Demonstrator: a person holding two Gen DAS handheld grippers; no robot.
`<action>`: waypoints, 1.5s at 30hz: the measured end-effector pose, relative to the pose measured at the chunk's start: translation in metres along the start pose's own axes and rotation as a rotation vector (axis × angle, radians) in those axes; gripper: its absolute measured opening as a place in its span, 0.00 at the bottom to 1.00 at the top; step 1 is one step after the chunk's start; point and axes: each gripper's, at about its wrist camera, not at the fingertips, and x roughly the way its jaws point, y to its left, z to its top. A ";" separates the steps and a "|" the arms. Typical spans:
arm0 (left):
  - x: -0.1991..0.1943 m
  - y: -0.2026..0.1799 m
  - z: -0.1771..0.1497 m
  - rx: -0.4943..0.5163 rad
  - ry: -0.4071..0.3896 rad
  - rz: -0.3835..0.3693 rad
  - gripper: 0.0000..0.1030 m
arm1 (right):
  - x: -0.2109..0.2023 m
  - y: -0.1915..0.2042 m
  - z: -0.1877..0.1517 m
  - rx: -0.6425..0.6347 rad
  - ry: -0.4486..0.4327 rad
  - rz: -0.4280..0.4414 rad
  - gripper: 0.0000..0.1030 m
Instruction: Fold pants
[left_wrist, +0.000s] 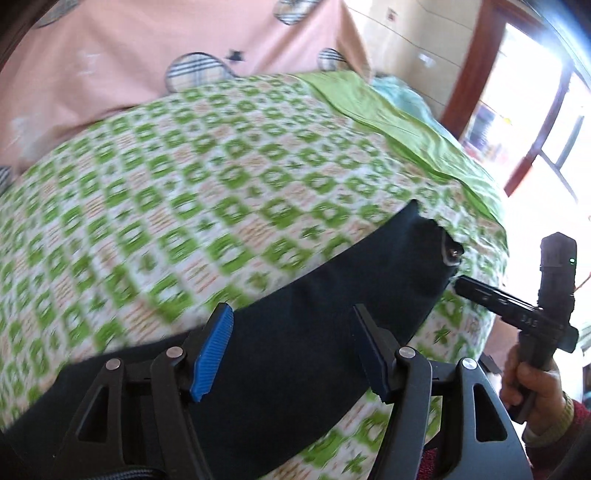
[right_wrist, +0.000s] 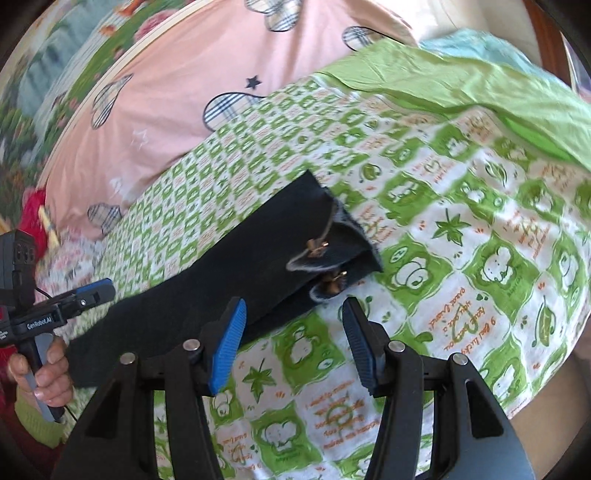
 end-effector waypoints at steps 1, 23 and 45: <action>0.006 -0.004 0.006 0.014 0.012 -0.015 0.64 | 0.002 -0.003 0.002 0.026 0.001 0.007 0.54; 0.142 -0.087 0.086 0.241 0.306 -0.285 0.63 | 0.007 -0.036 0.005 0.152 -0.032 0.100 0.12; 0.108 -0.094 0.094 0.207 0.208 -0.426 0.10 | -0.014 0.002 0.021 0.040 -0.090 0.243 0.12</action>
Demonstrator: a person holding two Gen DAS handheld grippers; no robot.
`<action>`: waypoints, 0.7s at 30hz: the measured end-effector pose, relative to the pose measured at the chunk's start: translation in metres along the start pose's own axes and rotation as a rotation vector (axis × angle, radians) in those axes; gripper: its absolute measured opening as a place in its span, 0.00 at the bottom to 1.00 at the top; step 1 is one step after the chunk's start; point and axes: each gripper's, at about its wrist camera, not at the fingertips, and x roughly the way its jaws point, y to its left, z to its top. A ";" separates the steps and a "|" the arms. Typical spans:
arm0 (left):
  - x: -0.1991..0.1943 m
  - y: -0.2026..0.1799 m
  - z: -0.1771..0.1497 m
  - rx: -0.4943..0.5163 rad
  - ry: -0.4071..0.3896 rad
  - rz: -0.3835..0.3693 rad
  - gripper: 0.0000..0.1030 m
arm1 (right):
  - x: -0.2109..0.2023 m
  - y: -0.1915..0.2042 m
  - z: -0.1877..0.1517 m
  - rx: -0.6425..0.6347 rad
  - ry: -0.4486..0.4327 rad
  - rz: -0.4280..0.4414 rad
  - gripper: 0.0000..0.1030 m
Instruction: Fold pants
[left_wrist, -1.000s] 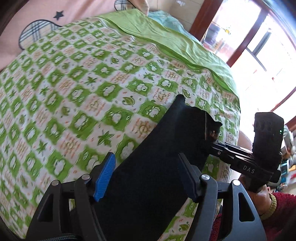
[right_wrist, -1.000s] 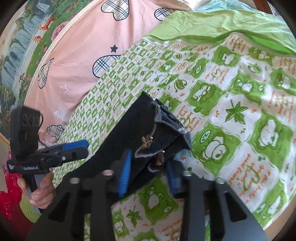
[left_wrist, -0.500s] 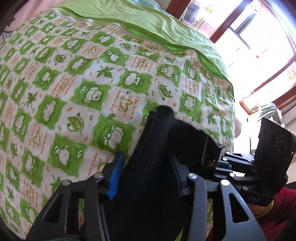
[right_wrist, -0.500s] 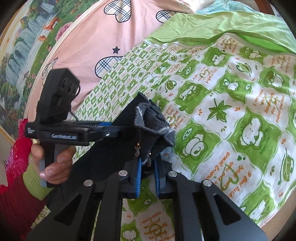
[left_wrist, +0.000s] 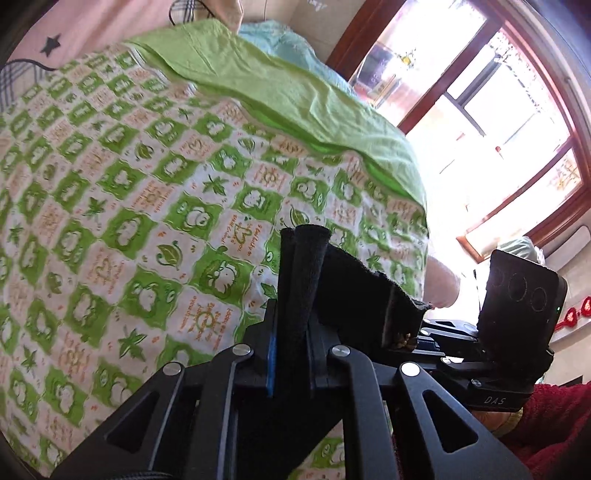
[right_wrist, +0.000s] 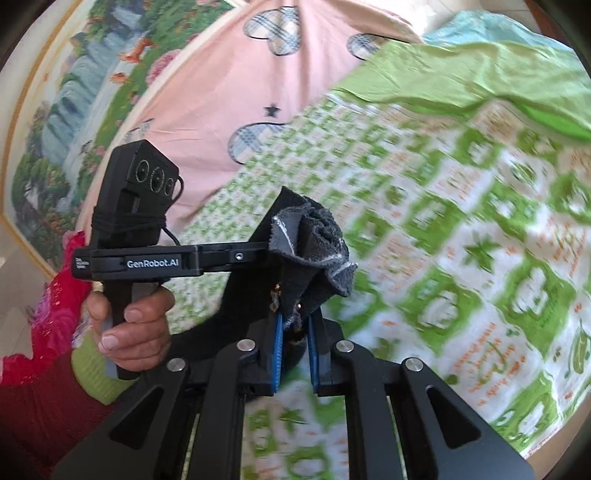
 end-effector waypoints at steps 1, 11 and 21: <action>-0.009 0.000 -0.003 -0.001 -0.017 0.001 0.10 | -0.001 0.008 0.002 -0.015 -0.005 0.024 0.12; -0.105 0.011 -0.050 -0.048 -0.192 0.013 0.10 | 0.004 0.083 0.000 -0.157 0.039 0.227 0.12; -0.151 0.041 -0.115 -0.173 -0.306 0.041 0.10 | 0.043 0.136 -0.023 -0.259 0.148 0.314 0.12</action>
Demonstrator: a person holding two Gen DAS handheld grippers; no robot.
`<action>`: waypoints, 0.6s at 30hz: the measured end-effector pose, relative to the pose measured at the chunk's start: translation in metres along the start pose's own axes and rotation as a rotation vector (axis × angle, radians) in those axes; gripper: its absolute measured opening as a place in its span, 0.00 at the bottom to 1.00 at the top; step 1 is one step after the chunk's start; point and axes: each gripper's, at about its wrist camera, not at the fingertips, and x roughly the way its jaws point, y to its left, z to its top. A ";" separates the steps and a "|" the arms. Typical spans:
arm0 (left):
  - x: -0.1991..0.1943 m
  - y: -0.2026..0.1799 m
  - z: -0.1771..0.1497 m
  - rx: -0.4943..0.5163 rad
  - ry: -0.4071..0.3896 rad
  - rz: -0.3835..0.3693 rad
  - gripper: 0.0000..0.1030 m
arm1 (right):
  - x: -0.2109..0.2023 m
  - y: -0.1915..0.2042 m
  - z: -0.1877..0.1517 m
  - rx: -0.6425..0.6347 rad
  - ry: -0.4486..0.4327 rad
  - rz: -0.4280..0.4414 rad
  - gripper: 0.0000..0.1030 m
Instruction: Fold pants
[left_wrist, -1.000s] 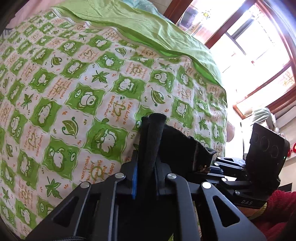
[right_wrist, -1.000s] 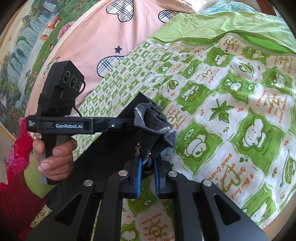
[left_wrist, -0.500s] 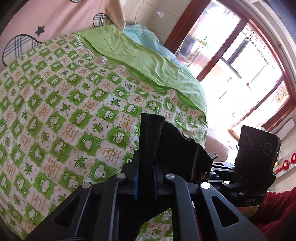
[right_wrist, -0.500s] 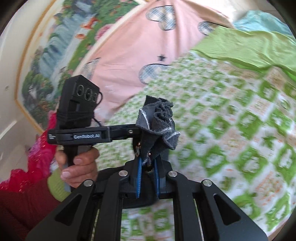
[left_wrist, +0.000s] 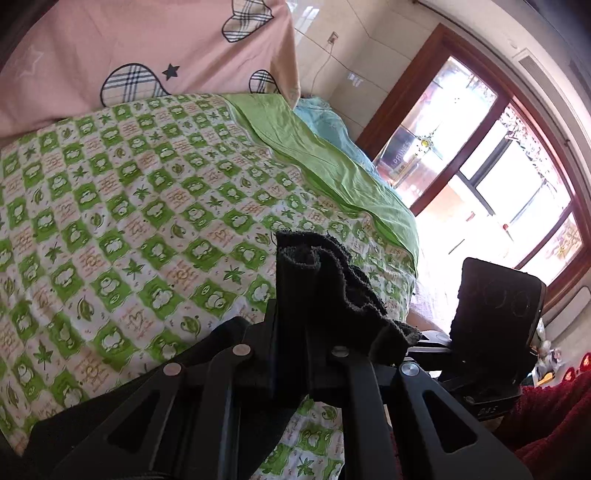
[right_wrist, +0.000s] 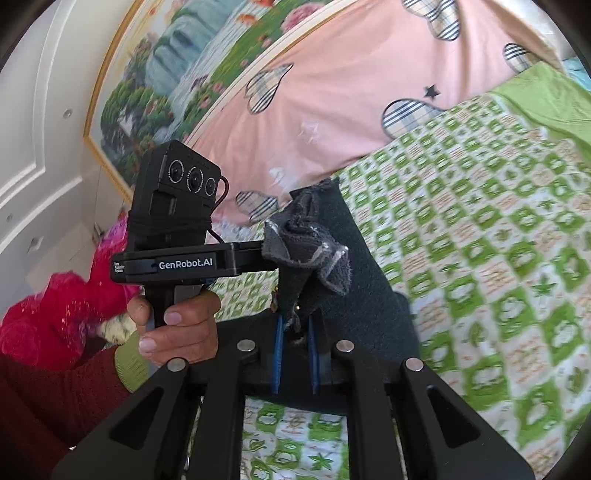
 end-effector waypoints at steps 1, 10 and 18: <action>-0.004 0.007 -0.006 -0.022 -0.008 0.000 0.10 | 0.006 0.002 -0.002 -0.004 0.014 0.007 0.12; -0.012 0.047 -0.047 -0.158 -0.036 0.011 0.10 | 0.041 0.009 -0.020 -0.026 0.125 0.021 0.12; -0.006 0.076 -0.080 -0.263 -0.039 0.032 0.10 | 0.067 0.003 -0.035 -0.022 0.212 0.009 0.13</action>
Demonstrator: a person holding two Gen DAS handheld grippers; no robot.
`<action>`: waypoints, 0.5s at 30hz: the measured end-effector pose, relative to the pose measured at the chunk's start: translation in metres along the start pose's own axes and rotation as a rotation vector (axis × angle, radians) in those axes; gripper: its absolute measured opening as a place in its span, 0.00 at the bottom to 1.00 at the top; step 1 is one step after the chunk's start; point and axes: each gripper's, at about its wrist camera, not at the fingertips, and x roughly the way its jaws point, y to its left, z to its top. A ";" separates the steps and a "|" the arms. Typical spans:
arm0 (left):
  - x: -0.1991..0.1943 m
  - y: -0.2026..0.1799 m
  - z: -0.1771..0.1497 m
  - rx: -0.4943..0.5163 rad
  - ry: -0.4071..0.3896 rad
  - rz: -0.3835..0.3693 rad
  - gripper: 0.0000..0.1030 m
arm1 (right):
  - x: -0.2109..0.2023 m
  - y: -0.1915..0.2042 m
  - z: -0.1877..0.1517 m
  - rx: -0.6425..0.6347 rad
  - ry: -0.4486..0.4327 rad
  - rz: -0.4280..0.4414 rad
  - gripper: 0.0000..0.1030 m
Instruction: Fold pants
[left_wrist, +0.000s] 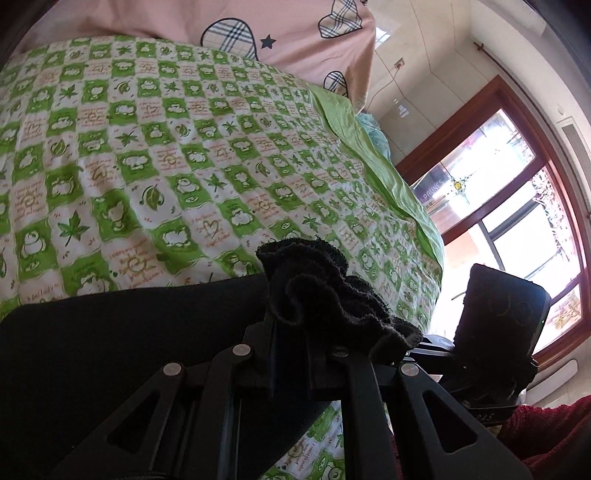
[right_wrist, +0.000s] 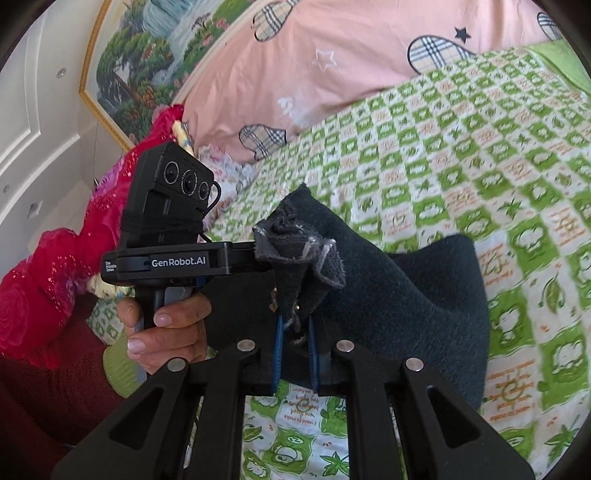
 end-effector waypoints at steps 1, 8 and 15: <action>0.000 0.004 -0.003 -0.014 -0.002 0.004 0.09 | 0.004 0.000 -0.001 -0.001 0.010 -0.002 0.13; -0.001 0.023 -0.019 -0.076 -0.013 0.054 0.07 | 0.024 0.002 -0.004 -0.024 0.072 -0.025 0.15; -0.019 0.026 -0.038 -0.132 -0.057 0.158 0.10 | 0.035 0.004 -0.008 -0.049 0.122 -0.056 0.18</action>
